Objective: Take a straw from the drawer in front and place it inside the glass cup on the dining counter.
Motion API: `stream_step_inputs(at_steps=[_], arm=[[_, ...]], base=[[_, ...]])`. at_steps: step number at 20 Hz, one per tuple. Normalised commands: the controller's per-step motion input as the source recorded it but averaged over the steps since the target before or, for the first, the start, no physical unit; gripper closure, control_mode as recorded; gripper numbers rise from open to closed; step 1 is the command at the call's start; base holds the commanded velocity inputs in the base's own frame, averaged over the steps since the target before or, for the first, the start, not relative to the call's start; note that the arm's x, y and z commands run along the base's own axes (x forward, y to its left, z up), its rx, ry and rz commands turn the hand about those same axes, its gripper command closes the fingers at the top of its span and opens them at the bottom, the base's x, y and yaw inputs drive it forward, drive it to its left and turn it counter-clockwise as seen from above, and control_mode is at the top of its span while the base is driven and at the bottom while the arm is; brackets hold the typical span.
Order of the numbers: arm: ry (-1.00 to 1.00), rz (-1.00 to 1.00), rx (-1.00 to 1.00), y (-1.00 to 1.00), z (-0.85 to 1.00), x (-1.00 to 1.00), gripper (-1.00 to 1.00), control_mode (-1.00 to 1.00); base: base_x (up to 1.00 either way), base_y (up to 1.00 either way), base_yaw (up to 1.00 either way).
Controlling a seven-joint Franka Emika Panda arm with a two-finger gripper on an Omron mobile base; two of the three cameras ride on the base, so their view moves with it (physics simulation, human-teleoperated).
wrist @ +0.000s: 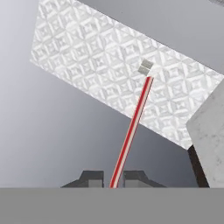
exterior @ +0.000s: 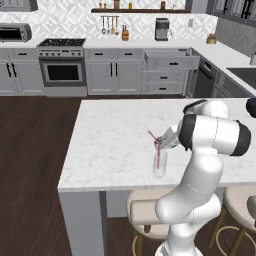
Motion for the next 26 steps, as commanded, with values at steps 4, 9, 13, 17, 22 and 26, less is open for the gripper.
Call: stream_step_inputs(at_steps=[4,9,13,17,22,26], arm=[[-0.17,0.05,0.03,-0.02,0.0,-0.01,-1.0,-1.0],[-0.16,0.0,0.0,-0.18,0.0,0.0,-1.0,-1.0],[-0.13,0.0,0.0,-0.32,0.0,0.0,-1.0,-1.0],[-0.11,0.0,-0.04,-0.19,0.0,0.0,-1.0,-1.0],[-0.08,-0.11,-0.16,0.04,0.0,0.07,-1.0,-1.0],[-0.07,-0.19,-0.2,0.09,-0.02,0.1,-1.0,-1.0]], base=[[0.0,0.0,0.0],[0.0,0.0,0.0],[0.0,0.0,0.0],[0.0,0.0,0.0],[0.0,0.0,0.0],[0.0,0.0,0.0]])
